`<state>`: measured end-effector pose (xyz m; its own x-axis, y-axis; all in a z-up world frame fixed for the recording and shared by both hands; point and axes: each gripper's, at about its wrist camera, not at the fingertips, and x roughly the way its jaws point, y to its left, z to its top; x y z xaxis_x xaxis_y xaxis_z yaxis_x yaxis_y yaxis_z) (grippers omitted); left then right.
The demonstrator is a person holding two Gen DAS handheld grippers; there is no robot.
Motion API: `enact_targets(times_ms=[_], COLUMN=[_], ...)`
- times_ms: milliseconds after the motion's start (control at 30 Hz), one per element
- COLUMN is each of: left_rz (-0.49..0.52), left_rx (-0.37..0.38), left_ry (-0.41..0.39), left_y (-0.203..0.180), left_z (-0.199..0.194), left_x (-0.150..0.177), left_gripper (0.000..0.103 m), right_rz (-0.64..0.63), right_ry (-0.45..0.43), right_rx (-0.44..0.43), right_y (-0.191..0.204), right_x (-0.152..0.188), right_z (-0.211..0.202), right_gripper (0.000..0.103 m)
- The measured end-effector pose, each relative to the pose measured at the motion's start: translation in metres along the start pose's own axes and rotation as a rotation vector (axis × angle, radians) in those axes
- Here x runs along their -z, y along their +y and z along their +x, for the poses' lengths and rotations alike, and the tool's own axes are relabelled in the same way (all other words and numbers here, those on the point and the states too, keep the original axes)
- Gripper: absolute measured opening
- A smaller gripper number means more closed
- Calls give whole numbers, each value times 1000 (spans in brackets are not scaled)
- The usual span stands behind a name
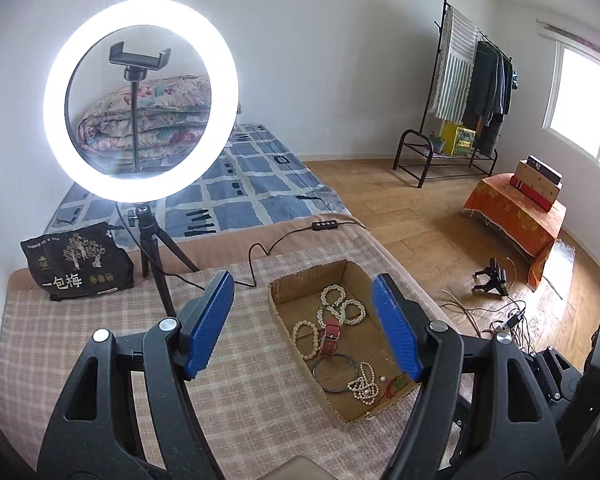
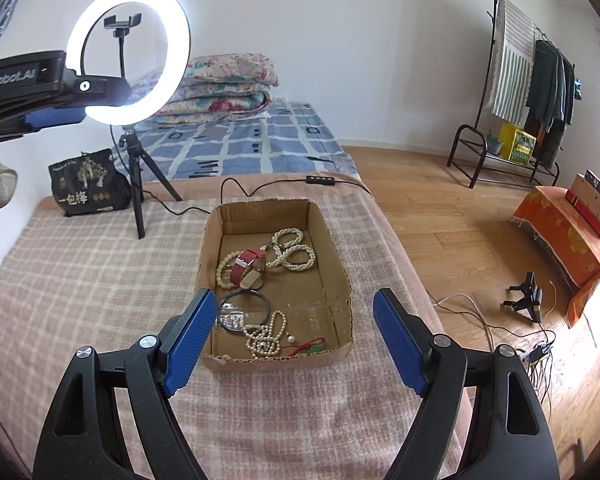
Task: Organize jewelry
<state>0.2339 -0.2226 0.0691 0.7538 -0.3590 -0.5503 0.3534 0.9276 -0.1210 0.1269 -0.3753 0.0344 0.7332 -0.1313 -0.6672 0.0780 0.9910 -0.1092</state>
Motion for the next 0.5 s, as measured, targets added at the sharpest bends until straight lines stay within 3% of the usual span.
enact_targets(times_ms=[100, 167, 400, 500], left_rz=[8, 7, 37, 38], left_rx=[-11, -20, -82, -90], left_ry=[-28, -46, -105, -107], left_y=[6, 12, 33, 42], left_z=[-22, -37, -83, -99], left_x=[8, 14, 40, 55], left_gripper=[75, 85, 87, 95], right_rz=[1, -3, -11, -3], right_ry=[-18, -29, -63, -78], right_rx=[-5, -4, -8, 5], right_y=[5, 11, 25, 30], right_x=[0, 0, 5, 6], right_z=[-12, -20, -44, -52], right_gripper=[81, 81, 81, 81])
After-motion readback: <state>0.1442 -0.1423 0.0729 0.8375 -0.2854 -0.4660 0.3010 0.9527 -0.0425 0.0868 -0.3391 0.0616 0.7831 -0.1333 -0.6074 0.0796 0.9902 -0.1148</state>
